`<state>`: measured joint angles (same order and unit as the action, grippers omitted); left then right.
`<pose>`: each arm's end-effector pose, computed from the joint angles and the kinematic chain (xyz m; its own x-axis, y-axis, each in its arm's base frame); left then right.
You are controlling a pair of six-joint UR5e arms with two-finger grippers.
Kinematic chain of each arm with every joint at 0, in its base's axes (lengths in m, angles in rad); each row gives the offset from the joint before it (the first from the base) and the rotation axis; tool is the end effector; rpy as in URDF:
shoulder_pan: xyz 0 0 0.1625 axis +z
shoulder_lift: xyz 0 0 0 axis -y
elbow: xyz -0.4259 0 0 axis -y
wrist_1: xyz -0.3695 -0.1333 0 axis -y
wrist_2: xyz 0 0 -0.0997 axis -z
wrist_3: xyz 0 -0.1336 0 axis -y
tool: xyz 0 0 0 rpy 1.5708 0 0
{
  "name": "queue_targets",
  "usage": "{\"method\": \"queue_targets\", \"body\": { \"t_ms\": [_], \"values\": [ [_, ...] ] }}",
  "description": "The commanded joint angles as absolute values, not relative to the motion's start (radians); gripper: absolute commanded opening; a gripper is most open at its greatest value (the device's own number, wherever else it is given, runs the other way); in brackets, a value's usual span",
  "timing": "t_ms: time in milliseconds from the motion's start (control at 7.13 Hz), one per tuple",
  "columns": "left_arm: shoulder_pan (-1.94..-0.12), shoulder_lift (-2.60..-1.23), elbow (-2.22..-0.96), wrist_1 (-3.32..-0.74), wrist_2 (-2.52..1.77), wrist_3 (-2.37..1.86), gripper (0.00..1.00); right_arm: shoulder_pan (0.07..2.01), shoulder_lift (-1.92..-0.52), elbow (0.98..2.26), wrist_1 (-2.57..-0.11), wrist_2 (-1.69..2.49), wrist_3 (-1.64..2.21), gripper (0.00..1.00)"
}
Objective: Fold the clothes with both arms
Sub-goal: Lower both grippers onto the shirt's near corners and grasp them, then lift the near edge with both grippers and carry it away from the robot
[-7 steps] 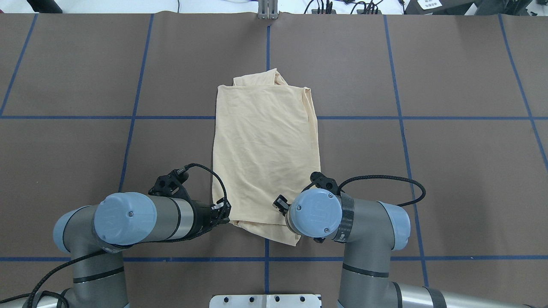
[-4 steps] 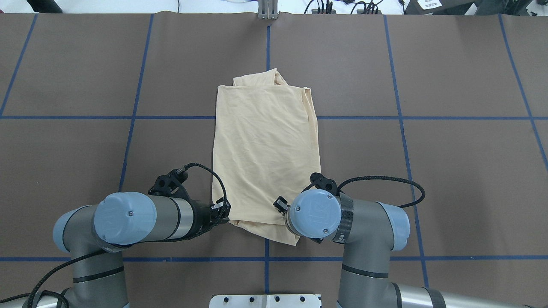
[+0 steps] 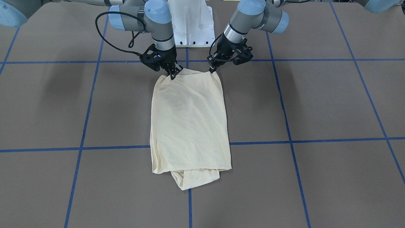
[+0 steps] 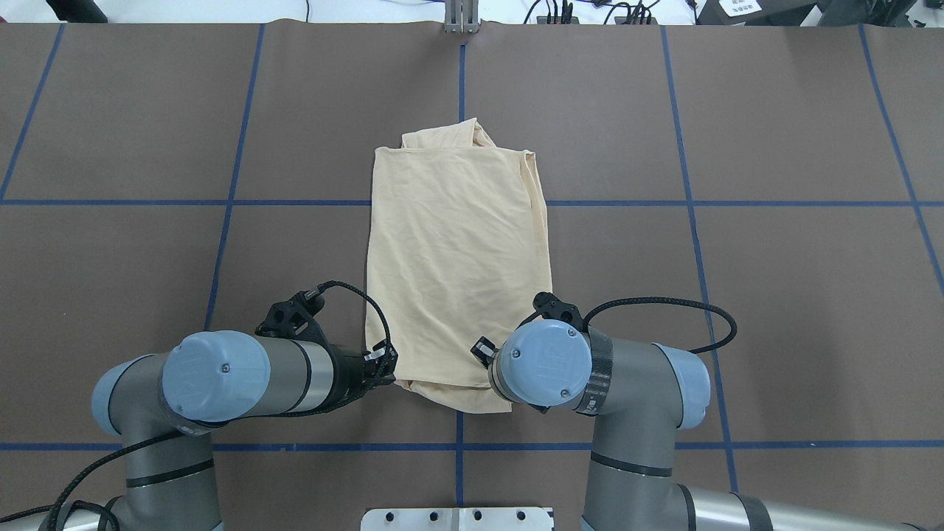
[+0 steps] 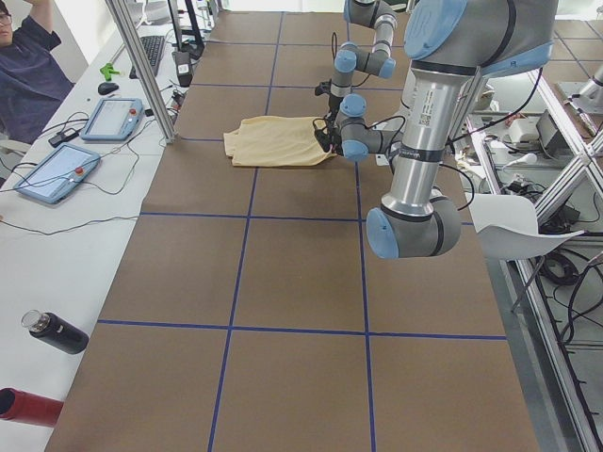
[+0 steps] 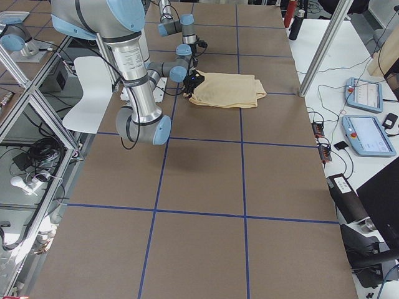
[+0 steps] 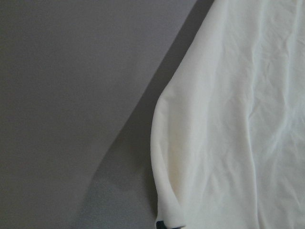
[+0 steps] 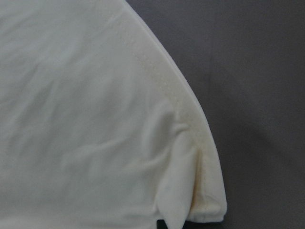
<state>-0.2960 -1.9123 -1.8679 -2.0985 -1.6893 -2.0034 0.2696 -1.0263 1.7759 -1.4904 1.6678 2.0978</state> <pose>0.5401 -0.2876 0.3041 0.2639 -0.5157 -0.8151 0.3264 0.8430 -0.4276 -0.6007 -0.2909 0.2912 0.4636 0.6474 0.6049 -0.4968 0.7552 -0.4276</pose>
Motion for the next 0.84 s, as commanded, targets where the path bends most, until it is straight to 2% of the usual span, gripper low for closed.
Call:
{"method": "queue_targets", "body": {
  "t_ms": [0,421,701],
  "values": [
    [-0.296,-1.913,-1.867,-2.100,-1.689,-2.003,0.00,0.273,-1.029,1.781,-1.493,1.671,2.097,0.00],
    [-0.296,-1.913,-1.881,-2.098,-1.695,-2.006,0.00,0.276,-1.046,1.819,-1.493,1.683,2.094,0.00],
    [-0.282,-1.911,-1.900,-2.095,-1.745,-2.008,0.00,0.240,-1.127,1.949,-1.493,1.716,2.092,0.00]
  ]
}}
